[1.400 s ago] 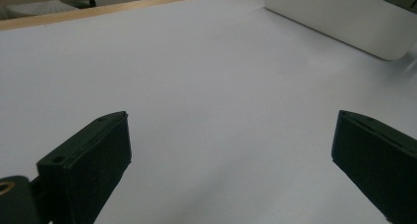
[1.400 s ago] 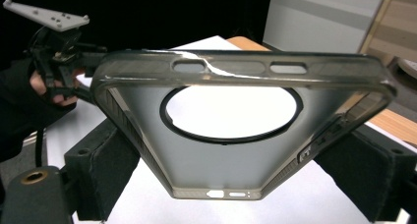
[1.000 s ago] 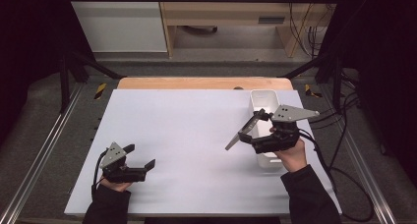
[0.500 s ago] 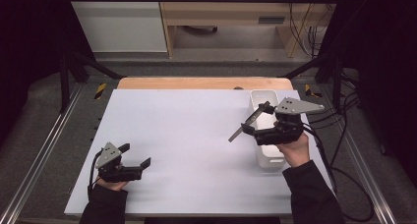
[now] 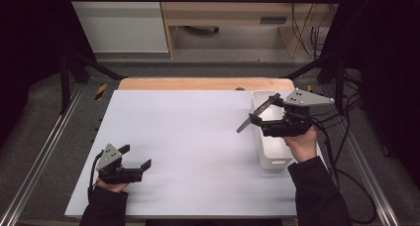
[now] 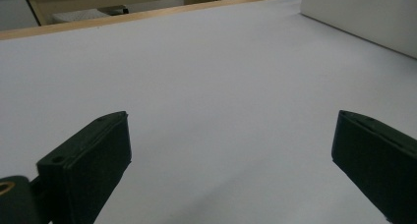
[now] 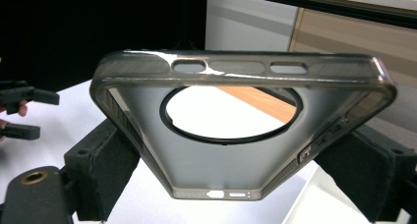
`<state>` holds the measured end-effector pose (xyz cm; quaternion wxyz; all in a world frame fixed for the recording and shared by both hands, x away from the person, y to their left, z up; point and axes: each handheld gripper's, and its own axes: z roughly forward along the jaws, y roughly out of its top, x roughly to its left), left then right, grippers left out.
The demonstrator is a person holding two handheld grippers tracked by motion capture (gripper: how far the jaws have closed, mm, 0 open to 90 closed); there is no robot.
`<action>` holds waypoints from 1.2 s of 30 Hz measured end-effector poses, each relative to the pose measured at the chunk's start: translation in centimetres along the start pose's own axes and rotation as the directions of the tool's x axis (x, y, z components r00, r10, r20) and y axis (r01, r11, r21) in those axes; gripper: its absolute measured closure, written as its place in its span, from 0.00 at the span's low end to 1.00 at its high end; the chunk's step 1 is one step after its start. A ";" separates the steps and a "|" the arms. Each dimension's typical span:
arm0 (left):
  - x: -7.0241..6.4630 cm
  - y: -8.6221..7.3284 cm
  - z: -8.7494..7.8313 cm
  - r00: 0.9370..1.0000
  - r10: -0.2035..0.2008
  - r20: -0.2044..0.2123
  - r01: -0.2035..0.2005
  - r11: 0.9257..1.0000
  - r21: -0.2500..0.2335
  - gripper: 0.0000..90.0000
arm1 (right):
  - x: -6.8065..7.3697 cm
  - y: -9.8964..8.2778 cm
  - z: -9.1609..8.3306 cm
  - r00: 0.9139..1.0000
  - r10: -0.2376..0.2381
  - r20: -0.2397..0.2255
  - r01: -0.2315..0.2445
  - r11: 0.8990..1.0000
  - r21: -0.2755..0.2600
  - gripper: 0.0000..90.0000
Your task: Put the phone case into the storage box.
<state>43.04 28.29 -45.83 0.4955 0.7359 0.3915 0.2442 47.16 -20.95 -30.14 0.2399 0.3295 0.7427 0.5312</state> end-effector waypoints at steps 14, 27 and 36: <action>0.0 -0.1 0.0 1.000 0.006 0.007 -0.006 1.000 0.000 0.01 | -1.6 0.9 0.7 0.996 0.025 0.087 -0.026 1.000 0.009 0.14; -0.1 -0.2 0.2 1.000 0.016 0.010 -0.016 1.000 0.013 0.01 | -3.5 1.8 1.8 0.983 0.050 0.175 -0.056 0.998 0.030 0.14; -0.1 -0.2 0.3 1.000 0.019 0.014 -0.019 1.000 0.015 0.01 | -4.9 2.4 2.6 0.970 0.065 0.234 -0.078 0.996 0.046 0.14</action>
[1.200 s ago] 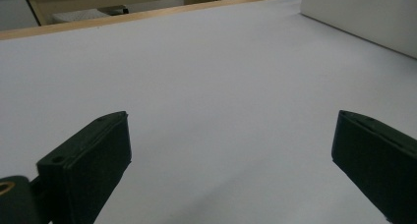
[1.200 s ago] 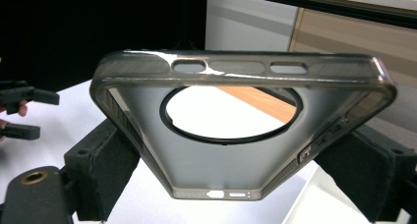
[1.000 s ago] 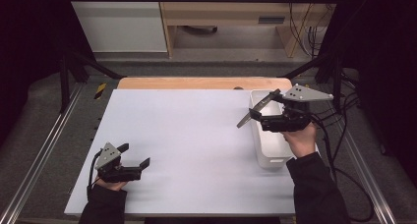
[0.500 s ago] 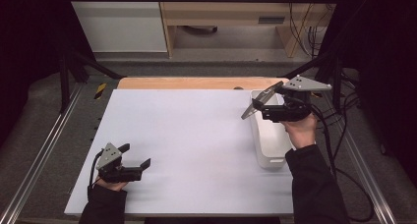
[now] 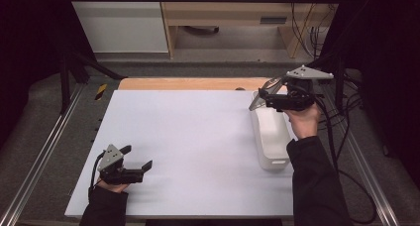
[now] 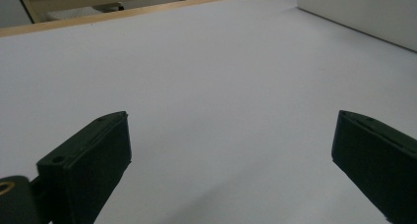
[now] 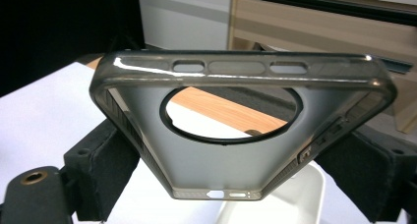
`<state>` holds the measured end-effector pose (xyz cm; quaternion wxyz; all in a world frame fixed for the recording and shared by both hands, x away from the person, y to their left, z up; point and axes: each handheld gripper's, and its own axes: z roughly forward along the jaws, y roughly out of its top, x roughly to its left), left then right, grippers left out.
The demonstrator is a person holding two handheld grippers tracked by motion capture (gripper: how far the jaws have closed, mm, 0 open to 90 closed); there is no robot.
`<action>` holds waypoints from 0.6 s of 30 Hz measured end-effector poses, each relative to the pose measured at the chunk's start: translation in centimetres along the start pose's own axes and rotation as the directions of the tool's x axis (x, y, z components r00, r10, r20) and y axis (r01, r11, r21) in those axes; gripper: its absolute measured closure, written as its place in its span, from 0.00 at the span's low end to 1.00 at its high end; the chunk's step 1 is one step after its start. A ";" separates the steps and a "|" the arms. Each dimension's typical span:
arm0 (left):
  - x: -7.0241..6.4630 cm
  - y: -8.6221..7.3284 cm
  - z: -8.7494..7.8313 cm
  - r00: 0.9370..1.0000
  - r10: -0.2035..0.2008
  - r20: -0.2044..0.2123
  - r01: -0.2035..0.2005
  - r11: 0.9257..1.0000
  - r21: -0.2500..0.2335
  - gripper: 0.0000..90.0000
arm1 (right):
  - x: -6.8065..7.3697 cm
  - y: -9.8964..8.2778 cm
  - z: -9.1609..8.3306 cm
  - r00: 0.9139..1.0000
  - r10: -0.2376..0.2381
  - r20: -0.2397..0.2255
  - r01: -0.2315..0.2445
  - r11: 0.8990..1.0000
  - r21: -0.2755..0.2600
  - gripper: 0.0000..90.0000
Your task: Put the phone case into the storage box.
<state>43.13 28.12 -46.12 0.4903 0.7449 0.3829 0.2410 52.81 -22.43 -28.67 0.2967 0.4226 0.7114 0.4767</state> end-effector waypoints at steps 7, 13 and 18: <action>0.0 0.0 0.1 1.000 0.005 0.004 -0.005 1.000 0.006 0.01 | -0.9 0.2 1.0 0.999 0.015 0.038 -0.016 1.000 0.016 0.13; -0.1 0.0 0.2 1.000 0.006 0.008 -0.006 1.000 0.006 0.01 | -1.7 0.2 2.1 0.997 0.026 0.067 -0.029 0.999 0.046 0.13; -0.1 0.0 0.2 1.000 0.006 0.010 -0.006 1.000 0.004 0.01 | -2.3 0.0 3.0 0.995 0.037 0.097 -0.044 0.997 0.068 0.13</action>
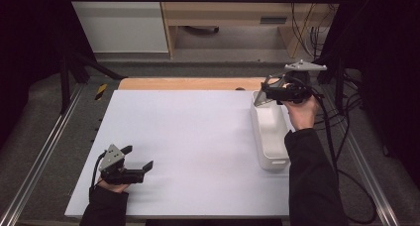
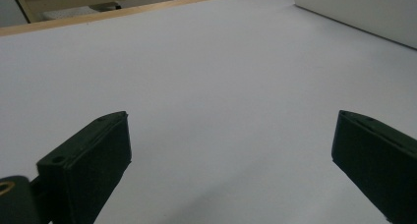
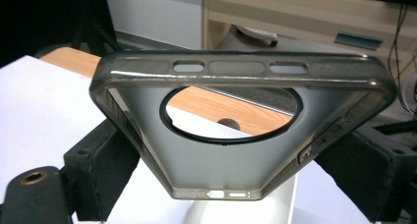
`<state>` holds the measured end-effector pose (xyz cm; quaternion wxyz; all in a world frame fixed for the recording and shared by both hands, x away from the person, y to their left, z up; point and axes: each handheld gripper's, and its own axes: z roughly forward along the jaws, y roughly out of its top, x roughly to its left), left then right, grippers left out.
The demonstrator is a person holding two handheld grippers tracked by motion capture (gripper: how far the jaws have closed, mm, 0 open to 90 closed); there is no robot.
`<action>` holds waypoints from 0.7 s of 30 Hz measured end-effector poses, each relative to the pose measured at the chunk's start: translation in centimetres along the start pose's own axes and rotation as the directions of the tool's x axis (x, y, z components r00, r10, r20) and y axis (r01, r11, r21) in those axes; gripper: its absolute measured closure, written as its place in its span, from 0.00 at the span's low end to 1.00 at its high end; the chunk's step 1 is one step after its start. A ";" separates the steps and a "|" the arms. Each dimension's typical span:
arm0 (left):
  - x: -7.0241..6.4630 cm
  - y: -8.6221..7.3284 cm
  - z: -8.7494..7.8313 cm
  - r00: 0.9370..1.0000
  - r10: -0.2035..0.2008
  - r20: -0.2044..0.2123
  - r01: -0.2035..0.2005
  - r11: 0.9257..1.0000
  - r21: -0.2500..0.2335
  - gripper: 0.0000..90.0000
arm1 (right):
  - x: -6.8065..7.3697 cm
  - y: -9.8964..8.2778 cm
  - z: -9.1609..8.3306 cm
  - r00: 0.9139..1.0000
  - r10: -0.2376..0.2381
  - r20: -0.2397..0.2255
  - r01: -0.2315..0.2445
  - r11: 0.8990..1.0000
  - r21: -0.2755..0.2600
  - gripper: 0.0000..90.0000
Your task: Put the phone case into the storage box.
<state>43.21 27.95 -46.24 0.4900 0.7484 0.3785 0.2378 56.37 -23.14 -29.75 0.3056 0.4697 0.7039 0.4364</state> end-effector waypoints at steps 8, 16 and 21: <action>0.0 0.0 0.1 1.000 0.004 0.004 -0.004 1.000 0.005 0.01 | -0.6 -0.2 1.6 0.999 0.013 0.041 -0.015 0.999 0.039 0.13; 0.0 0.0 0.2 1.000 0.007 0.007 -0.007 1.000 0.009 0.01 | -1.1 -0.4 3.2 0.997 0.025 0.071 -0.030 0.997 0.069 0.13; 0.0 -0.1 0.3 1.000 0.010 0.009 -0.010 1.000 0.011 0.01 | -1.4 -0.7 4.1 0.996 0.029 0.087 -0.036 0.996 0.086 0.13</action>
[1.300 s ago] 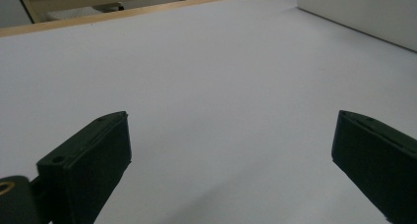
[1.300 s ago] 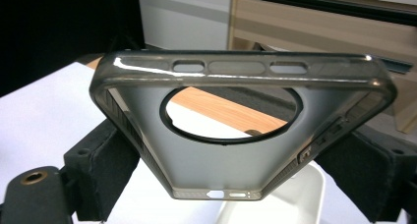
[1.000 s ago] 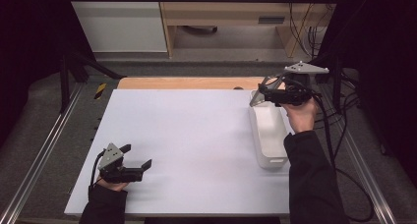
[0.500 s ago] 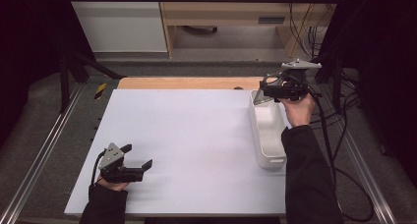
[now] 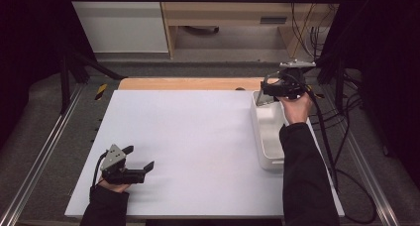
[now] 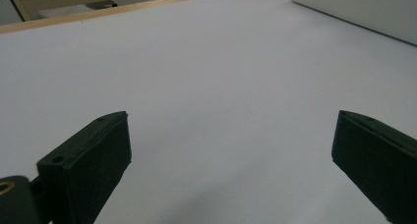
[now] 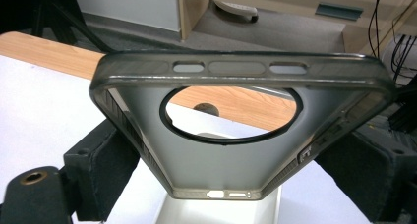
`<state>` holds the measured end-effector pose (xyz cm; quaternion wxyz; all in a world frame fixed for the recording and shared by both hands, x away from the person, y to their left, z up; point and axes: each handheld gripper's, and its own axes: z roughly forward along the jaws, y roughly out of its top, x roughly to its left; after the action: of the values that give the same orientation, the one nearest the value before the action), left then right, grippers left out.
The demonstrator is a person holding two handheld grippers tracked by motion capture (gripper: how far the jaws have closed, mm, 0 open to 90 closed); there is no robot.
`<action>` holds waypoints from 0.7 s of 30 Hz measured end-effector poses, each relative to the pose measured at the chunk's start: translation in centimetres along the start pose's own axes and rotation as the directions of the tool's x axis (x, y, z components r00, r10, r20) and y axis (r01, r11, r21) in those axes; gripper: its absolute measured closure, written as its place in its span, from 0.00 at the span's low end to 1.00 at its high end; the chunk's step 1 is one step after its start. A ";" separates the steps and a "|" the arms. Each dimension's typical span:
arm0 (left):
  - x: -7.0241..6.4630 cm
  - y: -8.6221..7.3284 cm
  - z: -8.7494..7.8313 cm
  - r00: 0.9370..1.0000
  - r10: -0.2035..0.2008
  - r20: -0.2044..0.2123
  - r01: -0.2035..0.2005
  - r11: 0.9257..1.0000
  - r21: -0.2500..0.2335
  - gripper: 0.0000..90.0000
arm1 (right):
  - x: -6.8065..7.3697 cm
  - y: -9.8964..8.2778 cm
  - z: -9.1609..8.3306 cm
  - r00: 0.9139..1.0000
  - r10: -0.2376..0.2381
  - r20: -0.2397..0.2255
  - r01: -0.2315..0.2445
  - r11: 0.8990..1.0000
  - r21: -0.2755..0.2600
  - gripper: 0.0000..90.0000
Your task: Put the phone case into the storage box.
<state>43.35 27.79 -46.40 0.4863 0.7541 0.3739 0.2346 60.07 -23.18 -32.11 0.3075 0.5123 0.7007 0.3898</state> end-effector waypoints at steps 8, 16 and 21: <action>0.0 0.0 0.1 1.000 0.002 0.000 -0.002 1.000 0.004 0.01 | 0.1 -0.2 1.6 1.000 0.006 0.018 -0.006 1.000 0.027 0.13; -0.1 -0.1 0.2 1.000 0.004 0.004 -0.004 1.000 0.009 0.01 | 0.0 -0.8 3.0 0.999 0.026 0.037 -0.028 0.998 0.056 0.13; -0.1 -0.1 0.3 1.000 0.007 0.006 -0.007 1.000 0.012 0.01 | -0.1 -1.0 3.6 0.999 0.034 0.041 -0.036 0.997 0.065 0.13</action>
<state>43.46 27.56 -46.59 0.4821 0.7589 0.3712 0.2320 62.59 -22.61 -34.75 0.2976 0.5421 0.6978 0.3614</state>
